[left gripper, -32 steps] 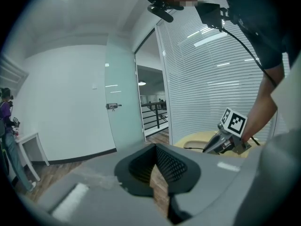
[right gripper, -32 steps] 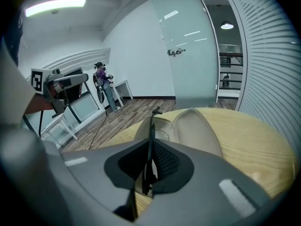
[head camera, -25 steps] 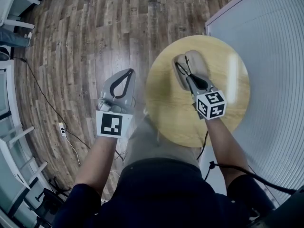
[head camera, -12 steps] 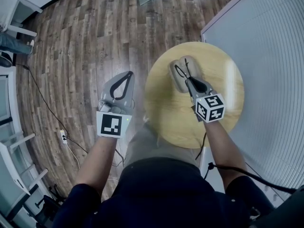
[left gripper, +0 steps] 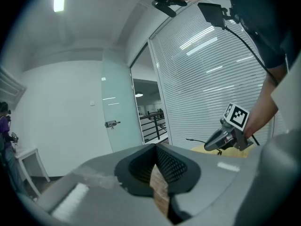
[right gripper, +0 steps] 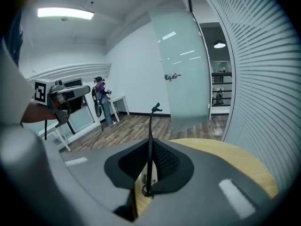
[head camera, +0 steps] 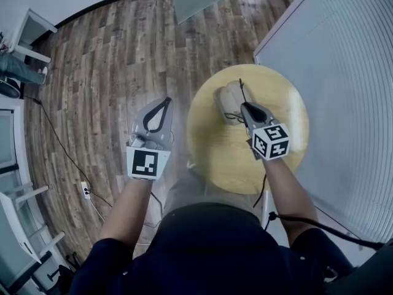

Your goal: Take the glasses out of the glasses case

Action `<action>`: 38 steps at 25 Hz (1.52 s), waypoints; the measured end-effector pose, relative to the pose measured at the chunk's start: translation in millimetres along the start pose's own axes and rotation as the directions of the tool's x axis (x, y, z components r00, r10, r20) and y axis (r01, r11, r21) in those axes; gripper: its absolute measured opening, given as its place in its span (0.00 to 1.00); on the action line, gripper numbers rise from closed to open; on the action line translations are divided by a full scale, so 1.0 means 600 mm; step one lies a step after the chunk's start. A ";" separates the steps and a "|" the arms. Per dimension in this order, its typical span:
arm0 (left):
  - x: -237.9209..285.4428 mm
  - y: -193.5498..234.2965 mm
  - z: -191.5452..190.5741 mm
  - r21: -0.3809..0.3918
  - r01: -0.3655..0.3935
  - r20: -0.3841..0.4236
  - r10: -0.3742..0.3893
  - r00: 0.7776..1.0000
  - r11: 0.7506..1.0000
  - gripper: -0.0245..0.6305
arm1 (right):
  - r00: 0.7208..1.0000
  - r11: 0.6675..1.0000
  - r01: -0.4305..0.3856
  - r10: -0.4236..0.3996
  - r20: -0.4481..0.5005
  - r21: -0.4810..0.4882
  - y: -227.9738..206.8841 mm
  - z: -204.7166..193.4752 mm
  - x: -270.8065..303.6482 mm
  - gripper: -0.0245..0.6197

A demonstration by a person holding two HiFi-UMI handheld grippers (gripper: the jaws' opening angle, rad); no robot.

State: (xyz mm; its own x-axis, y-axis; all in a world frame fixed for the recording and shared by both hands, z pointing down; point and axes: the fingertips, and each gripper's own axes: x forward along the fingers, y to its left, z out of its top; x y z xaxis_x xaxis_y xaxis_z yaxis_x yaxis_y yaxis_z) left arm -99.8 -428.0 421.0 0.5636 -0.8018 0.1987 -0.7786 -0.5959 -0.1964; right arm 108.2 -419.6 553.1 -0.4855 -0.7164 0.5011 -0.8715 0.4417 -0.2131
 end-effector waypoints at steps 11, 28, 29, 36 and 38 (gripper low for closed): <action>-0.024 -0.020 0.065 0.031 0.015 0.075 -0.018 0.997 0.999 0.05 | 0.996 0.999 0.045 -0.044 0.083 -0.012 0.010 0.058 -0.088 0.09; -0.053 -0.059 0.112 0.023 0.068 0.126 -0.071 0.989 0.997 0.05 | 0.967 0.992 0.125 -0.116 0.226 -0.025 0.004 0.094 -0.204 0.09; -0.053 -0.059 0.115 0.013 0.072 0.126 -0.073 0.989 0.997 0.05 | 0.965 0.991 0.130 -0.122 0.234 -0.020 0.002 0.096 -0.209 0.09; -0.068 -0.033 0.172 0.003 0.068 0.193 -0.067 0.979 0.998 0.05 | 0.953 0.993 0.101 -0.113 0.280 0.058 0.017 0.116 -0.251 0.09; -0.075 -0.029 0.190 0.010 0.069 0.198 -0.069 0.978 0.998 0.05 | 0.952 0.995 0.088 -0.100 0.289 0.055 0.032 0.126 -0.262 0.09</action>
State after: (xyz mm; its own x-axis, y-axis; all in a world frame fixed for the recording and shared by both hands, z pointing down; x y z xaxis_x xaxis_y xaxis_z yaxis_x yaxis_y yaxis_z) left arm -80.1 -386.2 306.3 0.6598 -0.7512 0.0174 -0.7352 -0.6501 -0.1921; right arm 162.9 -339.1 406.9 -0.3950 -0.8824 0.2557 -0.9132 0.3469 -0.2136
